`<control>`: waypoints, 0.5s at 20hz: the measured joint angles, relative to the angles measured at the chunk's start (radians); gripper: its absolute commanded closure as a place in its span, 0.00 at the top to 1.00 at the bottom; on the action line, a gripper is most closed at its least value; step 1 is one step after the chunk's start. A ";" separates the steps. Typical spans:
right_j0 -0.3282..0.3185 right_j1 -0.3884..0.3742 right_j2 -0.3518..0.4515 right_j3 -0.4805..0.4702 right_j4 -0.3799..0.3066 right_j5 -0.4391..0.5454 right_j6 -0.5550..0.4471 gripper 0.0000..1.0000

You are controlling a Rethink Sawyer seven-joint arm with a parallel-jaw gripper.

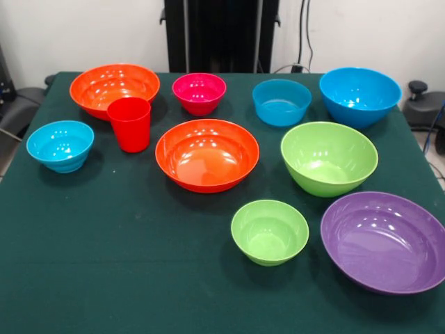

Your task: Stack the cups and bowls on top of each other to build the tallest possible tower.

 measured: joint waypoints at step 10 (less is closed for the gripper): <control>0.000 0.169 0.001 -0.001 -0.001 -0.187 0.000 1.00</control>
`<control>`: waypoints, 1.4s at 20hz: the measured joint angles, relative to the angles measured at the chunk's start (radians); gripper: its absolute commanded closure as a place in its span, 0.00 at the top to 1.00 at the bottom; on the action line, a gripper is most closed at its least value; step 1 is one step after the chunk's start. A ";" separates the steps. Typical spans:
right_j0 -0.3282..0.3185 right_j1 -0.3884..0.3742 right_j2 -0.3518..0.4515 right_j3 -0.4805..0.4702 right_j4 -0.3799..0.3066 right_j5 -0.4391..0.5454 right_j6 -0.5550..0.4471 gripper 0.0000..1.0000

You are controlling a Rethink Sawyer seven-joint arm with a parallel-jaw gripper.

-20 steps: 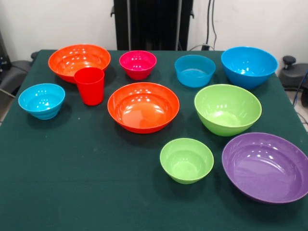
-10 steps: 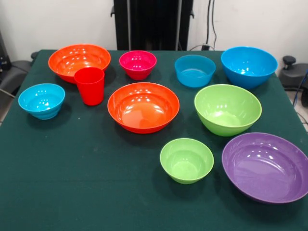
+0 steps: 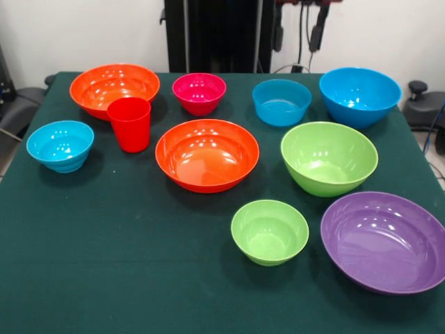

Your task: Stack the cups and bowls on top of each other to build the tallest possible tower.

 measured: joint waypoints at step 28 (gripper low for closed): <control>0.034 0.326 -0.019 -0.007 0.001 -0.272 0.000 1.00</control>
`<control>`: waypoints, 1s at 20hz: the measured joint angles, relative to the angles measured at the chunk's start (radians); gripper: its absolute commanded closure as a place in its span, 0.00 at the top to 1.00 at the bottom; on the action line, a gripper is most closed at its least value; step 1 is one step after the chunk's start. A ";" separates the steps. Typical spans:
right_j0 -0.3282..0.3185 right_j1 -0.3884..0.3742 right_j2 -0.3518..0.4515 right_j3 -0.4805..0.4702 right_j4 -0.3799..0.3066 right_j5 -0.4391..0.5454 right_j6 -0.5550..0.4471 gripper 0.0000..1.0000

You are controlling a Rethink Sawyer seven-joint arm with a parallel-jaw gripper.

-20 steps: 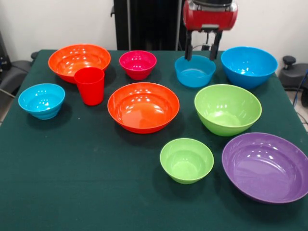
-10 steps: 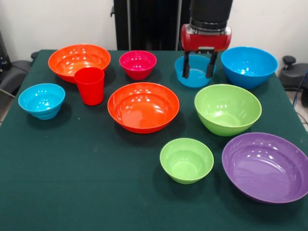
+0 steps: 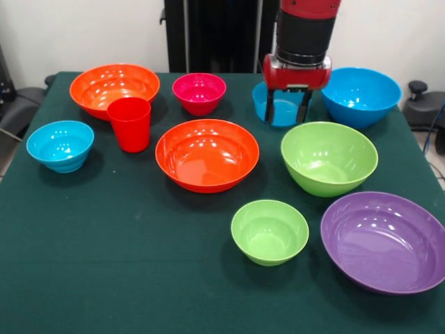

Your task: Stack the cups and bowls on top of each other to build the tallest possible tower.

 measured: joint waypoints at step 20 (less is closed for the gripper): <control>0.011 0.109 -0.012 -0.025 0.001 -0.011 0.000 1.00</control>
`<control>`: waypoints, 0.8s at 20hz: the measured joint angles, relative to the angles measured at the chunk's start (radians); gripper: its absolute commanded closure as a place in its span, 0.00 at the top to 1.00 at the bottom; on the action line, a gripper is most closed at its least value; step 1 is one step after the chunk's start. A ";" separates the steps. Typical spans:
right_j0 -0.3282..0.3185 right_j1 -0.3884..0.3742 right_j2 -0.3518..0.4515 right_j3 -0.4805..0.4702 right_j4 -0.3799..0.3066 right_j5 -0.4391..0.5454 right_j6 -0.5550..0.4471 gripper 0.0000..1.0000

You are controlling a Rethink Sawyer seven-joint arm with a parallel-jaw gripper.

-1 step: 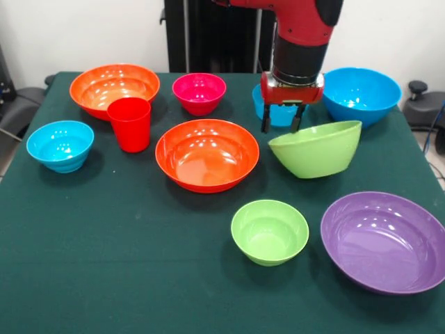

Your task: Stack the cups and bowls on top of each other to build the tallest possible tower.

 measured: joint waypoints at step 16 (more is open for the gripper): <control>-0.071 -0.199 0.030 0.062 -0.001 -0.004 0.000 1.00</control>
